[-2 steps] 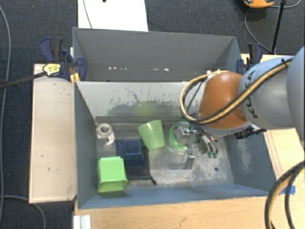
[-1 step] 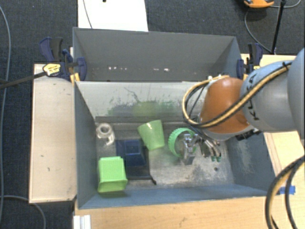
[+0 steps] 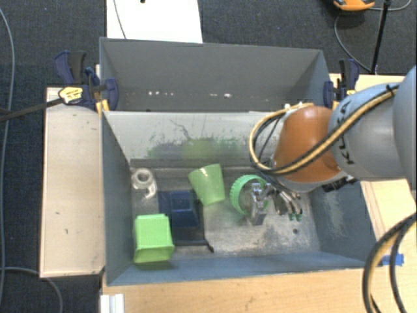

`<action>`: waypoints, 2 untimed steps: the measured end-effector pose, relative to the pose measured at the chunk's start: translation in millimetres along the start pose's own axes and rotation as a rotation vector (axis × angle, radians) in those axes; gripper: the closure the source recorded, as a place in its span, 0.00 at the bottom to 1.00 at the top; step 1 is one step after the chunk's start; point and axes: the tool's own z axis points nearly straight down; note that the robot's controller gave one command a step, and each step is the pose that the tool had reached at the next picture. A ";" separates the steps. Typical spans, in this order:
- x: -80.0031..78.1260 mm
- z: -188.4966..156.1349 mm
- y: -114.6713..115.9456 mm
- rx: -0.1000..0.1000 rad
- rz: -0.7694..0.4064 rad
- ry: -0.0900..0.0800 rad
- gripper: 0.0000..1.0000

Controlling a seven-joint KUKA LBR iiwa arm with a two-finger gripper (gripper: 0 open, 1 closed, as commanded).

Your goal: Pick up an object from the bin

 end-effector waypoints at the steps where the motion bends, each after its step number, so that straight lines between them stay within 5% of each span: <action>1: 0.1 -0.7 0.0 0.000 0.000 0.000 1.00; 2: 1.4 -6.7 0.2 -0.001 0.000 0.003 1.00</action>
Offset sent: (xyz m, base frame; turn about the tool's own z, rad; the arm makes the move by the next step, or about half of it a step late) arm 0.0000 0.0000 0.0831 0.0000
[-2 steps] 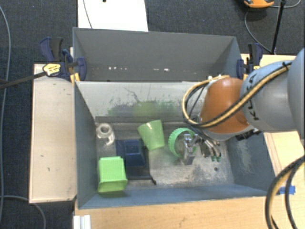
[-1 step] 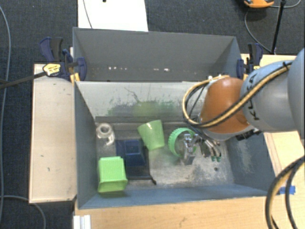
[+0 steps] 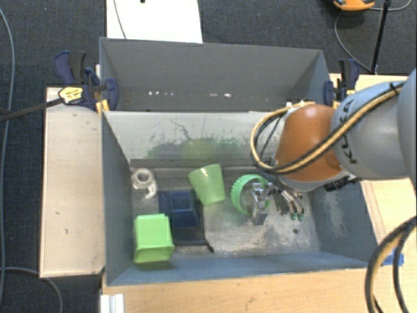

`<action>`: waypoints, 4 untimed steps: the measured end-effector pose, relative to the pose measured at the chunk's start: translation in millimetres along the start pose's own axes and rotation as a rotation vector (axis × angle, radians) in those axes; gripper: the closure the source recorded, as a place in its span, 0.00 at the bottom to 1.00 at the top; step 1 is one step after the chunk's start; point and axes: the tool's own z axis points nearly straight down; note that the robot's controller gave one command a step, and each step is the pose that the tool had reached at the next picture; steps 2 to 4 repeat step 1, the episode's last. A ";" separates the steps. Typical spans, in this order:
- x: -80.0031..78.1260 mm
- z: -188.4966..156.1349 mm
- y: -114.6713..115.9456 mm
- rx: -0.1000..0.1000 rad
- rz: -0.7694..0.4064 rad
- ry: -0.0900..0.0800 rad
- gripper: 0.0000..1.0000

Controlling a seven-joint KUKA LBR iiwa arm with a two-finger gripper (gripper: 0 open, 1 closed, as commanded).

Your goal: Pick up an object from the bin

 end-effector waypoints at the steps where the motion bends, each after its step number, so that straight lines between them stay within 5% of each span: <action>1: 0.9 -21.9 0.1 0.000 0.000 0.003 1.00; 4: 0.9 -21.9 0.1 0.000 0.000 0.003 1.00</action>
Offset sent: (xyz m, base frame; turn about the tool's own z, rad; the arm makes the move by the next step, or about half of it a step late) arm 0.0000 0.0001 0.1145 0.0000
